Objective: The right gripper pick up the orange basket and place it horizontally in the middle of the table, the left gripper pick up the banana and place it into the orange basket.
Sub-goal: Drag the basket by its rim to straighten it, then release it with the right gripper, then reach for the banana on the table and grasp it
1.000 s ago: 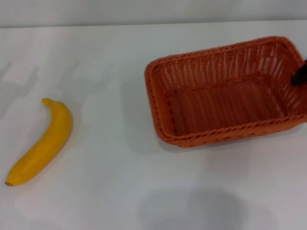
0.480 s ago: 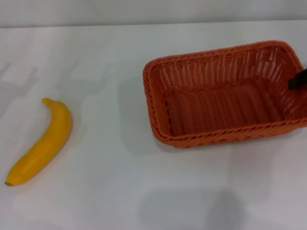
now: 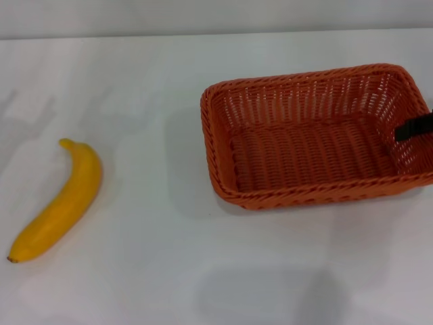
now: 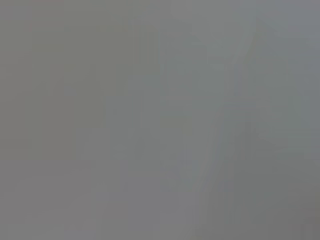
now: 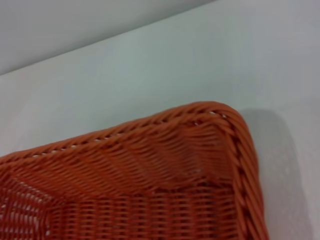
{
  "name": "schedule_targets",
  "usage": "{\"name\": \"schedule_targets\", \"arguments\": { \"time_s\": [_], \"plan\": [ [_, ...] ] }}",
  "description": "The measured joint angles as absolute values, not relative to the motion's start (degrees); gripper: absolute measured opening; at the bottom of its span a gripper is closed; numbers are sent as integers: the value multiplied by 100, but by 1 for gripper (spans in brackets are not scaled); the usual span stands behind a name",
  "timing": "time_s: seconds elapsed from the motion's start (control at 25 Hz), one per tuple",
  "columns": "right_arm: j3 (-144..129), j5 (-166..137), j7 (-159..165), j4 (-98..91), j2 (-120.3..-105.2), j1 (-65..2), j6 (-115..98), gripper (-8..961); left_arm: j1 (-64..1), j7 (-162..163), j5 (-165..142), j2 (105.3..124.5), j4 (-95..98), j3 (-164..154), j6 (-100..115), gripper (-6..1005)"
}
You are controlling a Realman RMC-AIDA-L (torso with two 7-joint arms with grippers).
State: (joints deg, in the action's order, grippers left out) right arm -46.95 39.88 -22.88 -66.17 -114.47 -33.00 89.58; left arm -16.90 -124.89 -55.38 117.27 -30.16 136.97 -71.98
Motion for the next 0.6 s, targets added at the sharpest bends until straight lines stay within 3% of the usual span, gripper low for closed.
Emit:
{"name": "schedule_targets", "arguments": {
  "time_s": [0.24,0.4,0.6],
  "plan": [
    [-4530,4131,-2629,-6858,-11287,-3308,9114,626,-1518,-11997,-5685,11703,-3194,13698,-7205,862],
    [-4085,4339,-3193,-6893,-11102,-3352,9092,707,-1206,-10974,-6438,11743,-3997,13724,-7206,863],
    [-3498,4567,-4271,-6913,-10973,-3353,8832,777,-962,-8803,-7977,11762,-5407,13738,-7427,863]
  ]
}}
